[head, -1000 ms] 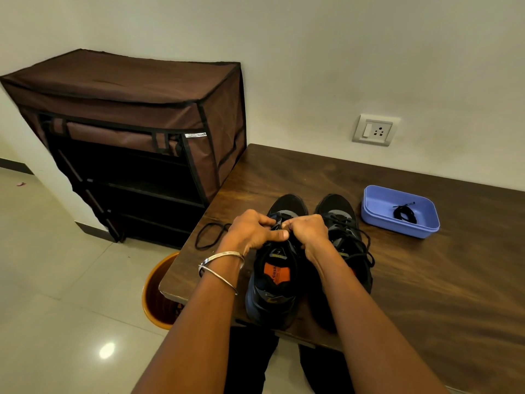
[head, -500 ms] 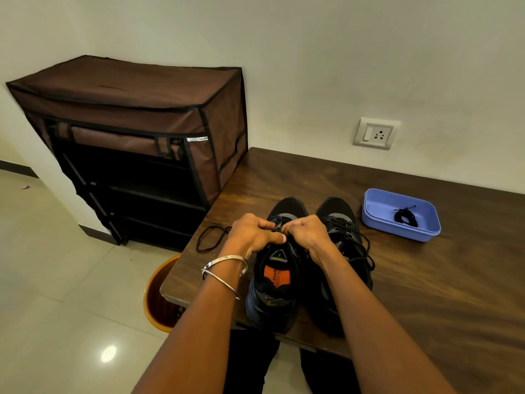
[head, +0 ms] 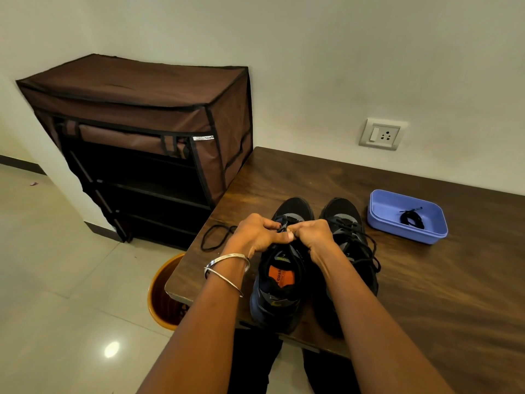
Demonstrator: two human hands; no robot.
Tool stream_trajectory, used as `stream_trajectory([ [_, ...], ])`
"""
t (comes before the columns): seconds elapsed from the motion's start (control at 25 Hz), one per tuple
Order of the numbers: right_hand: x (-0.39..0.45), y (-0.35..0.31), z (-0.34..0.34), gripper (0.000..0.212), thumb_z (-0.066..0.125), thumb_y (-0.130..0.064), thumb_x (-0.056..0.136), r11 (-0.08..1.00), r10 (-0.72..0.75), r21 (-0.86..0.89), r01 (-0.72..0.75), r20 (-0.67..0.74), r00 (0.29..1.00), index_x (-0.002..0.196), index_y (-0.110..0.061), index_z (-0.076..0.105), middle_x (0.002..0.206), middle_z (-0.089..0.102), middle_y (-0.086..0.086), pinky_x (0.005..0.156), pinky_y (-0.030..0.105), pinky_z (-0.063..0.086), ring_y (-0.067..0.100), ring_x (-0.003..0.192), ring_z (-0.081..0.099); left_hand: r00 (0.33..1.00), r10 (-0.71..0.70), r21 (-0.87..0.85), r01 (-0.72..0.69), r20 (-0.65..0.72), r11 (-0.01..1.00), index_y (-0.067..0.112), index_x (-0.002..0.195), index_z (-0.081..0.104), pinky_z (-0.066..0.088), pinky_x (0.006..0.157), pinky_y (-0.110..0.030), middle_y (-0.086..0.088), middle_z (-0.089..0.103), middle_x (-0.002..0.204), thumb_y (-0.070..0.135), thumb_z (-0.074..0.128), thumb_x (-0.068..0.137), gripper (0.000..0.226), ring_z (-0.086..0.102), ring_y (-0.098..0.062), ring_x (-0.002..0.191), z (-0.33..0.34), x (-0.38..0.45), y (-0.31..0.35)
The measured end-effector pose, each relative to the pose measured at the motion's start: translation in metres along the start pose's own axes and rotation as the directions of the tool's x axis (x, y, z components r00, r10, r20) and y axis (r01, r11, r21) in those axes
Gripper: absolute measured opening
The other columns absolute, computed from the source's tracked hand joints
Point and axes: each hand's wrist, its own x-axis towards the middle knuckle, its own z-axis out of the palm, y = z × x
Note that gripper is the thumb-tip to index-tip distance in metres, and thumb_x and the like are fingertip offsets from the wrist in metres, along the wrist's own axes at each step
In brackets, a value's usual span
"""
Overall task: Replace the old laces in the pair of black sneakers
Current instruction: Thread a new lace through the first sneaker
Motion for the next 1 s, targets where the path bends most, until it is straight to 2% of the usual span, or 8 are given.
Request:
stream_trajectory([
  [0.16,0.005,-0.001,-0.004,0.012,0.073,0.000,0.079,0.997,-0.063,-0.048,0.065,0.025,0.998,0.075,-0.010,0.079,0.073,0.071,0.006,0.060,0.030,0.054,0.016,0.068,0.063,0.975,0.030,0.018,-0.026,-0.222,0.999,0.025,0.074,0.074,0.061,0.066,-0.033,0.001,0.067,0.066,0.039,0.074,0.082,0.016,0.066,-0.015,0.060,0.001,-0.001,0.003],
  [0.32,0.012,-0.016,-0.009,0.013,0.087,-0.022,0.068,0.960,-0.151,-0.242,0.142,-0.022,0.988,0.064,-0.018,0.076,0.082,0.074,0.004,0.086,0.047,0.055,0.027,0.094,0.066,0.940,0.042,0.111,-0.004,-0.337,0.994,0.027,0.064,0.070,0.061,0.069,-0.038,0.000,0.070,0.073,0.031,0.076,0.080,0.018,0.069,-0.018,0.069,0.009,0.004,0.009],
  [0.52,-0.009,-0.024,-0.011,0.049,0.090,-0.039,0.066,0.852,-0.086,-0.509,0.125,0.100,0.991,0.093,-0.005,0.067,0.093,0.070,0.012,0.059,0.033,0.056,0.023,0.072,0.066,0.945,-0.055,-0.278,-0.039,-0.323,0.960,0.016,0.077,0.062,0.057,0.062,-0.032,-0.007,0.071,0.081,0.018,0.061,0.093,0.016,0.064,-0.014,0.062,0.004,-0.003,0.014],
  [0.68,-0.013,-0.016,-0.012,0.046,0.092,-0.023,0.064,0.860,-0.033,-0.505,0.071,0.084,0.996,0.099,-0.003,0.068,0.096,0.070,0.016,0.056,0.033,0.061,0.024,0.070,0.068,0.963,-0.144,-0.797,-0.100,-0.228,0.595,0.012,0.100,0.054,0.056,0.076,-0.038,-0.006,0.070,0.085,0.020,0.042,0.102,0.014,0.068,-0.019,0.076,-0.007,-0.014,0.027],
  [0.76,-0.013,-0.013,-0.016,0.043,0.091,-0.019,0.065,0.874,-0.026,-0.481,0.061,0.079,0.997,0.097,0.000,0.069,0.092,0.070,0.016,0.054,0.032,0.060,0.024,0.068,0.066,0.948,-0.126,-0.926,-0.247,-0.292,0.285,0.011,0.093,0.051,0.057,0.066,-0.038,-0.004,0.059,0.069,0.017,0.041,0.102,0.015,0.058,-0.017,0.061,-0.019,-0.020,0.032],
  [0.8,-0.013,-0.012,-0.017,0.043,0.092,-0.019,0.065,0.872,-0.038,-0.484,0.068,0.072,0.997,0.095,0.000,0.068,0.090,0.070,0.016,0.055,0.034,0.061,0.025,0.070,0.067,0.925,-0.110,-0.908,-0.324,-0.363,0.264,0.013,0.087,0.051,0.054,0.058,-0.032,-0.002,0.052,0.065,0.017,0.044,0.101,0.017,0.050,-0.014,0.055,-0.025,-0.022,0.032],
  [0.92,-0.015,-0.014,-0.014,0.046,0.093,-0.024,0.062,0.841,-0.065,-0.535,0.083,0.052,0.997,0.092,-0.002,0.066,0.091,0.068,0.017,0.061,0.042,0.063,0.031,0.078,0.069,0.832,0.138,-0.284,-0.332,-0.538,0.899,0.018,0.082,0.064,0.049,0.058,-0.025,0.003,0.058,0.073,0.028,0.060,0.092,0.015,0.053,-0.013,0.065,-0.026,-0.019,0.019],
  [1.0,-0.014,-0.015,-0.013,0.048,0.094,-0.027,0.060,0.828,-0.077,-0.553,0.093,0.051,0.996,0.091,-0.004,0.064,0.093,0.067,0.017,0.067,0.044,0.062,0.032,0.082,0.069,0.905,0.249,0.272,-0.158,-0.344,0.949,0.024,0.086,0.073,0.054,0.076,-0.032,0.003,0.067,0.087,0.034,0.068,0.086,0.011,0.062,-0.015,0.083,-0.014,-0.014,0.011],
])
